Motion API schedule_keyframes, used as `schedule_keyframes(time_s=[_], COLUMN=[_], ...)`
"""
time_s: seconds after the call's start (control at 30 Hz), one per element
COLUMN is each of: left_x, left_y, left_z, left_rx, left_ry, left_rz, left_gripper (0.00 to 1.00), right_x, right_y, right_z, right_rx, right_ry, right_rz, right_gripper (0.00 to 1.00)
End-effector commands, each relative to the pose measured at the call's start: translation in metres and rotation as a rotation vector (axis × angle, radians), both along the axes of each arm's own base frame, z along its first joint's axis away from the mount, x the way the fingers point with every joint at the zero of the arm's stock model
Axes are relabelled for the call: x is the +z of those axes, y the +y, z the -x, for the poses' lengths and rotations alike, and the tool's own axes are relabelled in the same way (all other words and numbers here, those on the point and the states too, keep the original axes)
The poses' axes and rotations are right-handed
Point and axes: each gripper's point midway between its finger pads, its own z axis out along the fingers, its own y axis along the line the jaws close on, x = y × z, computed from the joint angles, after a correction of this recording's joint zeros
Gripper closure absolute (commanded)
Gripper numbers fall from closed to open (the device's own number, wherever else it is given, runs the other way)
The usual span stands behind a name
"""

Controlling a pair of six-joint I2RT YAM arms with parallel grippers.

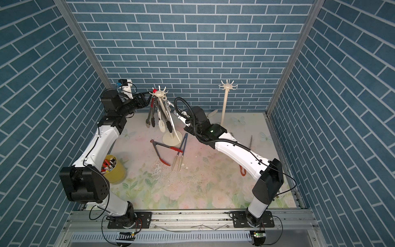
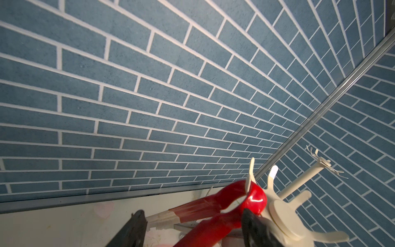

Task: Hang food tongs on kitchen utensil racks
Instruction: Adjust the rack at the center of the board, then hang the food tongs on the rack.

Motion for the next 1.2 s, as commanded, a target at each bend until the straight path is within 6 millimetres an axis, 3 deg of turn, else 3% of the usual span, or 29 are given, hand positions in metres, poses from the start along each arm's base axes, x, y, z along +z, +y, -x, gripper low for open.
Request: schedule_keyframes(time_s=[0.0, 0.3, 0.67, 0.9, 1.17], left_x=[0.019, 0.036, 0.063, 0.077, 0.065], left_y=[0.001, 0.007, 0.023, 0.023, 0.017], left_z=[0.011, 0.026, 0.070, 0.110, 0.145], left_rx=[-0.006, 0.009, 0.045, 0.051, 0.026], left_ry=[-0.064, -0.107, -0.183, -0.239, -0.239], left_rz=[0.002, 0.002, -0.010, -0.030, -0.053], left_gripper=[0.23, 0.09, 0.01, 0.01, 0.01], right_x=[0.026, 0.026, 0.043, 0.047, 0.053], right_y=[-0.018, -0.041, -0.063, -0.046, -0.032], right_z=[-0.005, -0.006, 0.010, 0.029, 0.038], right_rx=[-0.061, -0.103, -0.012, 0.151, 0.261], right_ry=[-0.068, -0.059, 0.013, 0.094, 0.162], right_rz=[-0.037, -0.081, -0.294, -0.388, -0.463], right_gripper=[1.00, 1.00, 1.00, 1.00, 1.00])
